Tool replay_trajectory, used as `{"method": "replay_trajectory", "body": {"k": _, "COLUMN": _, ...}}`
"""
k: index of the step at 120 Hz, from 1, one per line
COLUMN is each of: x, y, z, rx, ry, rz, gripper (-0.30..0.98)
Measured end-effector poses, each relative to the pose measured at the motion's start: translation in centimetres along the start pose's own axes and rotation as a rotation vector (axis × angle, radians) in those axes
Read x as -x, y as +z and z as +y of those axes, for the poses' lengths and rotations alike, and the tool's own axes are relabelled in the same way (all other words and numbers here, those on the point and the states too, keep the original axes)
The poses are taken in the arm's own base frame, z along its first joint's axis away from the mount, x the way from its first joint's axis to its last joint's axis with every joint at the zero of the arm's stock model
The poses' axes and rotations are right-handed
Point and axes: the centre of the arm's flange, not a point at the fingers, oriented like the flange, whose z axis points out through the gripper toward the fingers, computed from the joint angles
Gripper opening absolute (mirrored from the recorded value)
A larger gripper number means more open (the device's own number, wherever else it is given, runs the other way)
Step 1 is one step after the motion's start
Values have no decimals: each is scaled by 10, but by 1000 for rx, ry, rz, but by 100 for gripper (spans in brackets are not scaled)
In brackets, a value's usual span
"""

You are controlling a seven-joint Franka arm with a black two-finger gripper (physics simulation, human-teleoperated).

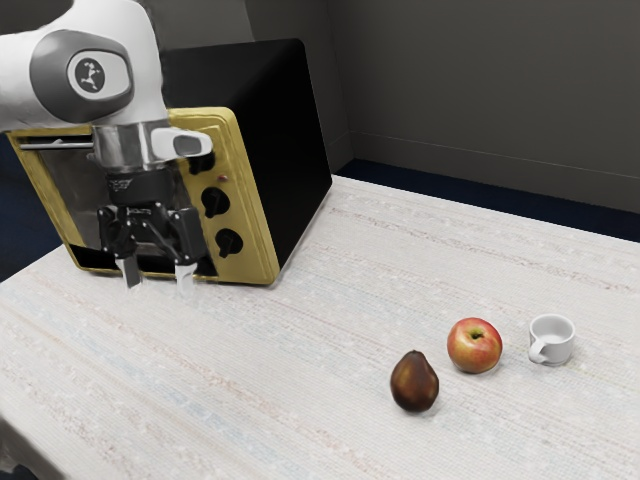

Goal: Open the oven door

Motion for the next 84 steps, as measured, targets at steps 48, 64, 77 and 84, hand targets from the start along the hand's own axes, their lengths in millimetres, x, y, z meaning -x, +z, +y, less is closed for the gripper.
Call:
{"method": "replay_trajectory", "body": {"k": 48, "x": 128, "y": -128, "z": -120, "rx": -211, "ry": 142, "rz": 483, "gripper": 68}}
{"method": "replay_trajectory", "body": {"k": 64, "x": 56, "y": -83, "z": -164, "rx": -259, "ry": 380, "rz": 403, "gripper": 69}}
{"method": "replay_trajectory", "body": {"k": 77, "x": 23, "y": -67, "z": -185, "rx": -309, "ry": 536, "rz": 381, "gripper": 69}}
{"method": "replay_trajectory", "body": {"k": 84, "x": 12, "y": -66, "z": -193, "rx": -343, "ry": 610, "rz": 383, "gripper": 69}}
